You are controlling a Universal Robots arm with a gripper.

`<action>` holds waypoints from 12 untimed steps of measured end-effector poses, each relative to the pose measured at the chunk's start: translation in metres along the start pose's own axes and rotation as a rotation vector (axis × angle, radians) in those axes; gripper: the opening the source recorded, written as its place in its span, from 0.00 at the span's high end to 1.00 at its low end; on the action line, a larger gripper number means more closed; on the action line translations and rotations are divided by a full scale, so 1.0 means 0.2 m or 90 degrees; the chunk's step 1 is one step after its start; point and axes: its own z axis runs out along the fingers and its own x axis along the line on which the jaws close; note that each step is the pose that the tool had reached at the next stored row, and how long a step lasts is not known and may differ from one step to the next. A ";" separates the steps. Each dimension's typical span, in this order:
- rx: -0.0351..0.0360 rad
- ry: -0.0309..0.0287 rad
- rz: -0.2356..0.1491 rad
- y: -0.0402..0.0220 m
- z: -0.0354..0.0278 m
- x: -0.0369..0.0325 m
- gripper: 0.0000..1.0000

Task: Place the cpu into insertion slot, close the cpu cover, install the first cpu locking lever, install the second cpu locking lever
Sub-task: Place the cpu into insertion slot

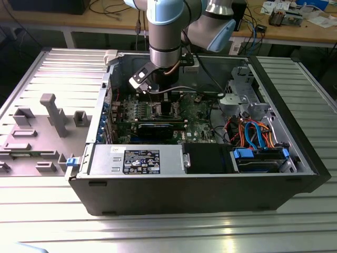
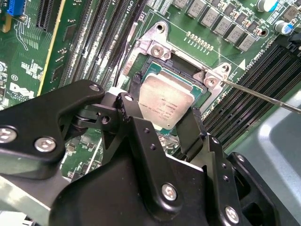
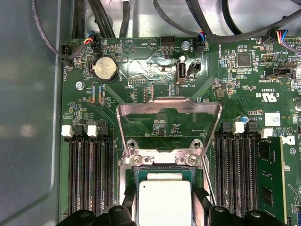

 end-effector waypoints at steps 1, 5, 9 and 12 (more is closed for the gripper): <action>0.0000 0.0000 0.000 0.000 0.000 0.000 0.44; 0.0000 0.0000 0.000 0.001 0.002 0.000 0.37; 0.0000 0.0000 0.000 -0.002 0.000 -0.001 0.37; -0.0002 0.0002 0.000 -0.002 -0.009 -0.001 0.37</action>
